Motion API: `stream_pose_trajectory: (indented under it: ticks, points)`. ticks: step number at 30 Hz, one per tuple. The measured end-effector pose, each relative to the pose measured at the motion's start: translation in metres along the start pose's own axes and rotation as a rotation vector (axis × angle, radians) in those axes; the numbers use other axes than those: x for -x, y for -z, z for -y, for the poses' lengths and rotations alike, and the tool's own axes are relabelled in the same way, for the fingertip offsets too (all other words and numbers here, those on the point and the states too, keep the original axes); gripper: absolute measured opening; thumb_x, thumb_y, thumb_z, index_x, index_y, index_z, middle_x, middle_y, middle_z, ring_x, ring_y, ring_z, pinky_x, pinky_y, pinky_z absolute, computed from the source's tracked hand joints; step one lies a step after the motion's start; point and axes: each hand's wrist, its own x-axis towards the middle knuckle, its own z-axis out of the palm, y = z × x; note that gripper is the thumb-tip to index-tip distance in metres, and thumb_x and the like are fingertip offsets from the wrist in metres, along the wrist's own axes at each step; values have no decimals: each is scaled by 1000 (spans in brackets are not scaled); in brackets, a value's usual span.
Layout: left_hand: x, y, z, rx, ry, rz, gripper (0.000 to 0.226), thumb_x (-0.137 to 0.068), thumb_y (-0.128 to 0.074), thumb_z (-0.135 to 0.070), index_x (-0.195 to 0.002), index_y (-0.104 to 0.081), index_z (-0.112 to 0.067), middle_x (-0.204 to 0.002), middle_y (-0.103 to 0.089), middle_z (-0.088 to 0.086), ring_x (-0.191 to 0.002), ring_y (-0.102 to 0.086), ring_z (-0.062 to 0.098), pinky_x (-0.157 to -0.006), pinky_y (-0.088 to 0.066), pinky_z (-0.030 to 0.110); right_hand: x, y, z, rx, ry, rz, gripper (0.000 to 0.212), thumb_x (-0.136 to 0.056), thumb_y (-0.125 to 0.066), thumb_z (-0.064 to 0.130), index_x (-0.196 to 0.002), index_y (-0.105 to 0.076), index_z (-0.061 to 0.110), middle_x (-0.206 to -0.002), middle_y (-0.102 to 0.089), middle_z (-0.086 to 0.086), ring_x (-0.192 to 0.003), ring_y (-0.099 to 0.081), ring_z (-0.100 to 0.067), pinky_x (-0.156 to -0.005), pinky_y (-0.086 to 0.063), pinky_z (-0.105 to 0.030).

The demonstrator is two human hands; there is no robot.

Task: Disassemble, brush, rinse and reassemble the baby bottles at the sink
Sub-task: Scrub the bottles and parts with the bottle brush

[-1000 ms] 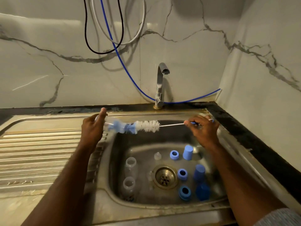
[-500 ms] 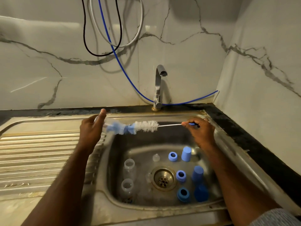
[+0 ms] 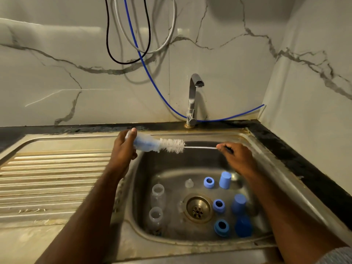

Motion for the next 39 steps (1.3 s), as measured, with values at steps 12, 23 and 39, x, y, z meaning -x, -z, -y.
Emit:
stream_pose_trajectory:
  ticks: [12, 23, 39]
  points:
    - [-4, 9, -1, 327, 127, -48, 28, -106, -44, -36, -127, -56, -22, -129, -58, 14, -112, -62, 32, -87, -55, 42, 2, 6, 2, -147, 21, 34, 6, -90, -73, 21, -93, -73, 27, -89, -72, 10, -89, -66, -2, -80, -48, -18]
    - [-16, 24, 0, 249, 39, -109, 26, -108, -41, -34, -122, -60, -22, -118, -60, 17, -87, -62, 21, -63, -48, 30, -1, 7, -1, -208, 42, 26, 18, -86, -77, 17, -89, -73, 33, -91, -74, 9, -89, -68, -4, -86, -55, -25]
    - [-10, 17, 1, 238, 82, -42, 35, -105, -49, -31, -137, -54, -16, -132, -57, 12, -117, -61, 31, -93, -56, 46, 2, 10, 3, -330, -16, 22, 12, -88, -74, 11, -97, -75, 20, -94, -74, 5, -92, -69, -7, -86, -52, -23]
